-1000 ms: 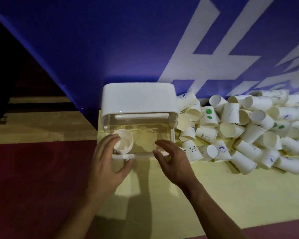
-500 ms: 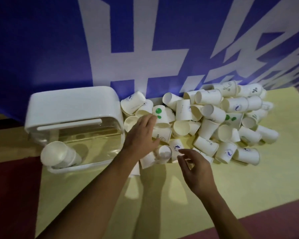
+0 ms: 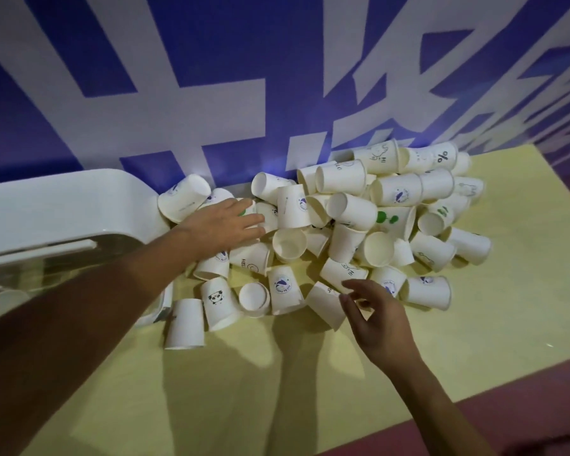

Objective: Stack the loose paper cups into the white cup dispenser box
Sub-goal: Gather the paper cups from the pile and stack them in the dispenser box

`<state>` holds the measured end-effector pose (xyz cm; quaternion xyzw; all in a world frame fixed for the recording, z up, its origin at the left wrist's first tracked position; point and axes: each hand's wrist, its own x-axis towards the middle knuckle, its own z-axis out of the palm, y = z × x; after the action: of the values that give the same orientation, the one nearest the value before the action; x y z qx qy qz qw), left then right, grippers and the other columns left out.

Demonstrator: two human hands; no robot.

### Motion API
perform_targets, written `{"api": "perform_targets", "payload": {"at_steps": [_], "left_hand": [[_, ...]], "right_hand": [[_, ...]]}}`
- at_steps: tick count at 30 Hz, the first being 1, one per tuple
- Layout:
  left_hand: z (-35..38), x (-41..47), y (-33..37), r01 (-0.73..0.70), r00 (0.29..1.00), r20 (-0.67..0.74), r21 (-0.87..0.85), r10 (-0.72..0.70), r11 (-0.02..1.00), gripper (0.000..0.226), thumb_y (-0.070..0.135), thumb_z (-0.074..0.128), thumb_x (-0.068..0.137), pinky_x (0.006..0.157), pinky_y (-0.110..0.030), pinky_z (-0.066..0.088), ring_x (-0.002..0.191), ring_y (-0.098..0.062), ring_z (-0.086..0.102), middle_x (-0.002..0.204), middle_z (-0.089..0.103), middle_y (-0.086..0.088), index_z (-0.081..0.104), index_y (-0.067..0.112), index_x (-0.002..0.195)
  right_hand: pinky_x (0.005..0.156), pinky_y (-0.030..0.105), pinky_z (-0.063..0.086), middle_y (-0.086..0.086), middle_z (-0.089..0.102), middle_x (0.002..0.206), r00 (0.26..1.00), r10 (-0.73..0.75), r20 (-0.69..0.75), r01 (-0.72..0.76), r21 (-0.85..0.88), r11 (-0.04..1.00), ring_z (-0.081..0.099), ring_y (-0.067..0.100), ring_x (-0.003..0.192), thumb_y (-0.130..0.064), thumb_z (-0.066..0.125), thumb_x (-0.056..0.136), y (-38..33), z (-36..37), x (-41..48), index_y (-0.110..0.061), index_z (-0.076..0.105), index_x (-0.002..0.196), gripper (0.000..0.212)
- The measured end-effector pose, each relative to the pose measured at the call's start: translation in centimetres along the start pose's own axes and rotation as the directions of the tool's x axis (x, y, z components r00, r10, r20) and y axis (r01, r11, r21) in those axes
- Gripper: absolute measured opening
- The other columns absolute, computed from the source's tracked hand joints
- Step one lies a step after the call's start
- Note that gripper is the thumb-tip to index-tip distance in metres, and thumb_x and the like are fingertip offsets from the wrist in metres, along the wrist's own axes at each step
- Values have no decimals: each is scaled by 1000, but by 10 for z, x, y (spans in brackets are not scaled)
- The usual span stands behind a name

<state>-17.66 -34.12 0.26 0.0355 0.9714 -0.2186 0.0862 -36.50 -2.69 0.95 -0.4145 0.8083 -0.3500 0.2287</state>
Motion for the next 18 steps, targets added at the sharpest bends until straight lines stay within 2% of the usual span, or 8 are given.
{"api": "perform_targets", "payload": {"at_steps": [3, 6, 8, 10, 12, 14, 16, 18], "left_hand": [[-7, -3, -1, -8, 1000, 0, -11, 8, 1000, 40, 14, 34, 100, 97, -48, 48, 125, -39, 55, 139, 60, -6, 56, 19, 133], [-18, -3, -5, 92, 993, -52, -179, -103, 980, 60, 23, 80, 82, 104, -47, 46, 127, -34, 55, 138, 61, -6, 54, 19, 136], [-31, -7, -6, 202, 962, -100, -373, -256, 906, 79, 30, 95, 65, 104, -48, 49, 123, -34, 61, 133, 66, -10, 60, 13, 133], [-54, -14, -2, 327, 869, -81, -646, -488, 689, 80, 33, 96, 67, 105, -47, 52, 122, -30, 62, 133, 66, -8, 59, 14, 136], [-83, -24, 13, 409, 678, 47, -854, -734, 323, 76, 41, 92, 74, 96, -25, 48, 116, -13, 57, 129, 62, 5, 54, 22, 137], [-106, -32, 33, 417, 469, 171, -908, -866, 46, 76, 48, 90, 75, 84, -11, 40, 106, 2, 48, 122, 55, 15, 50, 26, 135], [-117, -39, 54, 363, 341, 243, -925, -908, -111, 78, 55, 87, 71, 81, -13, 43, 103, 1, 51, 119, 57, 15, 50, 28, 134], [-115, -44, 72, 320, 275, 287, -927, -918, -194, 79, 61, 83, 67, 85, -25, 52, 106, -9, 58, 120, 62, 10, 51, 27, 132]], "right_hand": [[74, 13, 49, -25, 65, 108, 1000, -7, -10, 7, -6, 1000, 63, 0, 94, -27, 71, 96, 1, -5, 9, -25, 72, 118, 22], [69, 11, 45, -15, 67, 107, 998, -14, -64, 10, -53, 999, 60, -5, 92, -28, 73, 95, -3, -13, 26, -20, 72, 120, 26], [72, 16, 47, -6, 69, 111, 992, -13, -127, 5, -60, 998, 60, -1, 87, -28, 76, 92, -8, -20, 44, -17, 70, 123, 33], [77, 28, 54, 0, 68, 117, 981, -52, -185, 34, -100, 994, 62, 10, 94, -31, 80, 89, -15, -28, 66, -14, 67, 127, 44], [86, 38, 56, 4, 65, 127, 977, -121, -174, 81, -221, 972, 61, 20, 109, -36, 82, 86, -22, -32, 89, -14, 61, 134, 57], [94, 44, 54, 8, 61, 135, 975, -196, -102, 149, -349, 925, 58, 26, 119, -40, 85, 81, -30, -31, 114, -13, 56, 139, 70], [94, 47, 55, 11, 59, 137, 970, -242, -13, 206, -480, 853, 57, 31, 121, -44, 88, 76, -37, -25, 137, -12, 52, 143, 82], [92, 52, 55, 10, 57, 136, 970, -234, 66, 227, -588, 776, 55, 32, 119, -47, 88, 73, -42, -18, 153, -15, 49, 143, 87]]}}
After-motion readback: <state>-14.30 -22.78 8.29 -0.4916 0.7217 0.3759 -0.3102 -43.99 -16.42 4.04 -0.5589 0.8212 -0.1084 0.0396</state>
